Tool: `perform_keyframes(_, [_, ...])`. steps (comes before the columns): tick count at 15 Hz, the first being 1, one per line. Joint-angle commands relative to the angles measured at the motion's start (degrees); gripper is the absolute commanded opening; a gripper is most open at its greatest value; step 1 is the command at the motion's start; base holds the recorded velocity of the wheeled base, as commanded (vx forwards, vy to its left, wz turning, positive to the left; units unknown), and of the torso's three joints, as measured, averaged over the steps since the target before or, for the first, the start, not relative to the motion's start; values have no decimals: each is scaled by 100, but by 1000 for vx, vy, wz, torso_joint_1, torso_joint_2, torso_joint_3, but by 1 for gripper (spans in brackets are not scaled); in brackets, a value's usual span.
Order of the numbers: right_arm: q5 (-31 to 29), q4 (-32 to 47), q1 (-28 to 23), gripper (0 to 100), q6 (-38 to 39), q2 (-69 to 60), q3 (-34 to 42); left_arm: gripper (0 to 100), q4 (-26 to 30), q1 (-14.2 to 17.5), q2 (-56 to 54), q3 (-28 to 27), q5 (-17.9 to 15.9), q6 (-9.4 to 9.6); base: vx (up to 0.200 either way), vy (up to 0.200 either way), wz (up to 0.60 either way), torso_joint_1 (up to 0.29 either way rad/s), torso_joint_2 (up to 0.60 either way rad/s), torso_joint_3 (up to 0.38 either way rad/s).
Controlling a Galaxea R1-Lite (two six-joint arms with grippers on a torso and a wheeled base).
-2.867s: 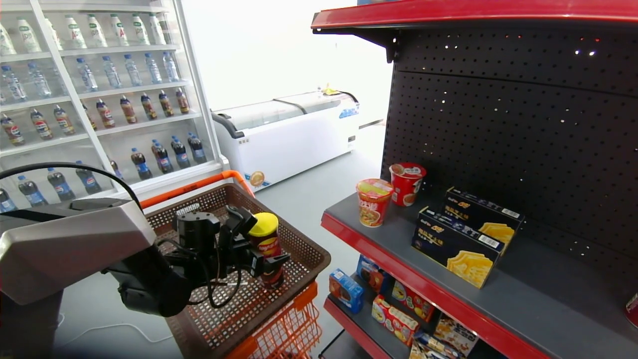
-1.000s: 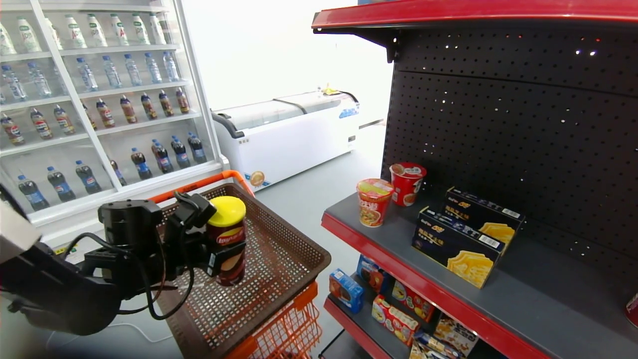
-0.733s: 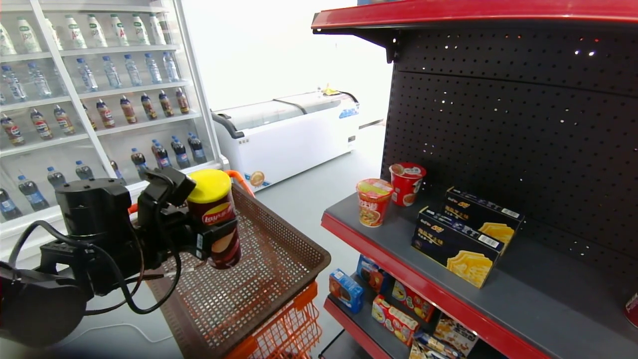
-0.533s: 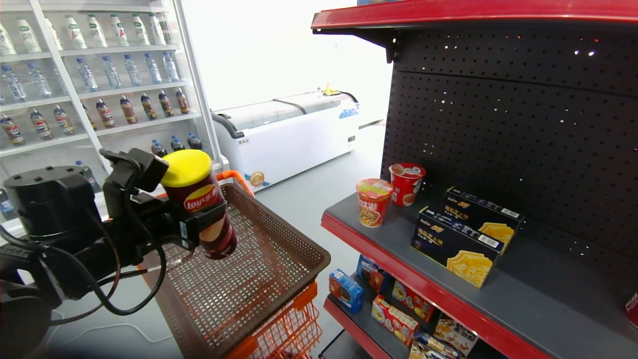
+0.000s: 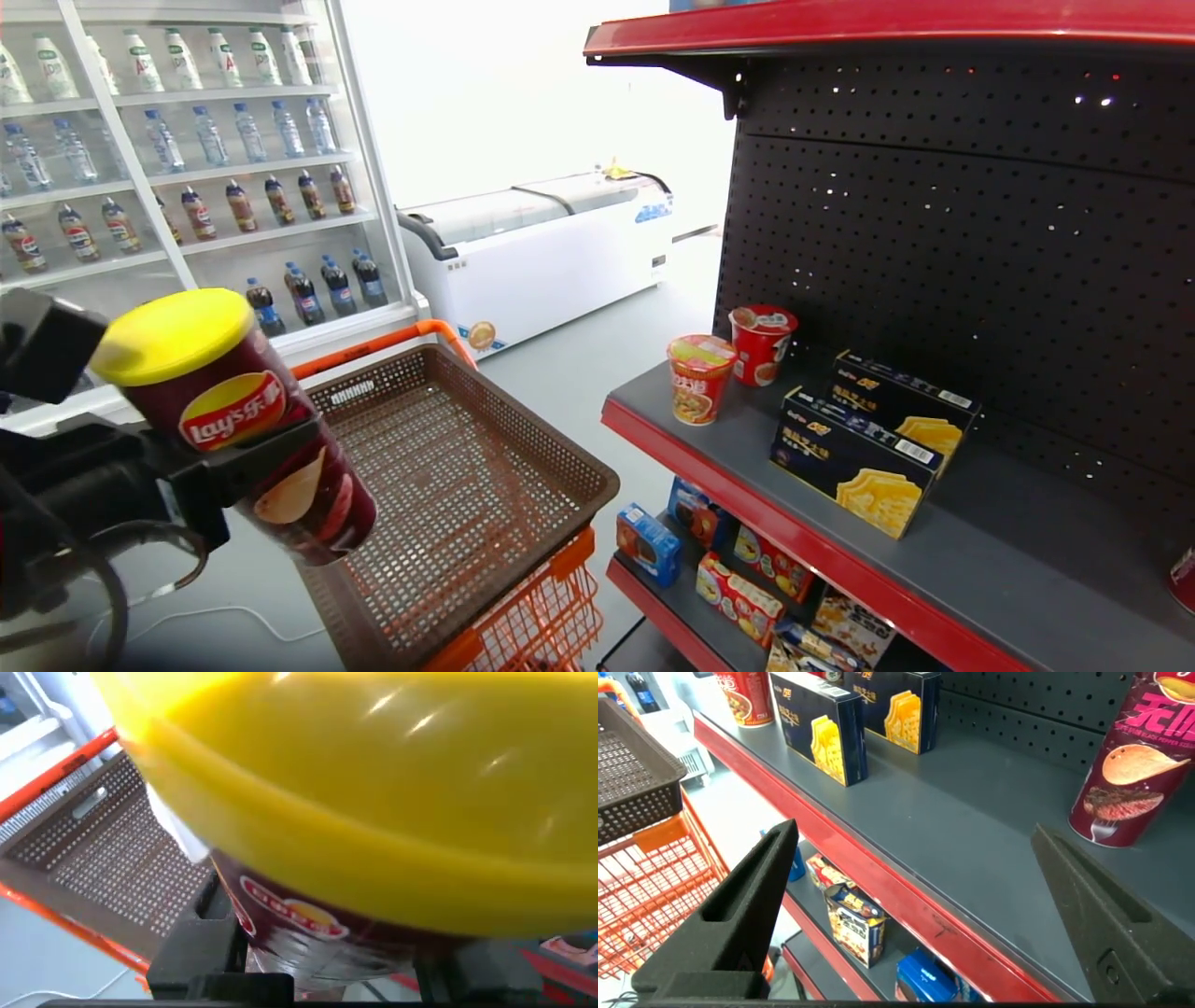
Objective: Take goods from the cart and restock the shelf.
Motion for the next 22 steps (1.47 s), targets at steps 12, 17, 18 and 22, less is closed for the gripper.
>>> perform_keyframes(12, [1,0,-4,100,4,7,1,0,736,56,-2858,1180,770,-306,0,0,0,0,0,0])
perform_keyframes(17, [10,9,-4,100,-22,7,1,0,1245,-199,-3684,1452,629,221,0,0,-240,0,1,0])
perform_keyframes(18, [10,9,-4,100,-22,7,1,0,1474,-190,-3816,1426,629,221,0,0,-600,119,-193,-149])
perform_keyframes(22, [10,9,-4,100,-22,7,1,0,2115,-199,-4308,1399,620,212,0,0,-600,139,-292,-156])
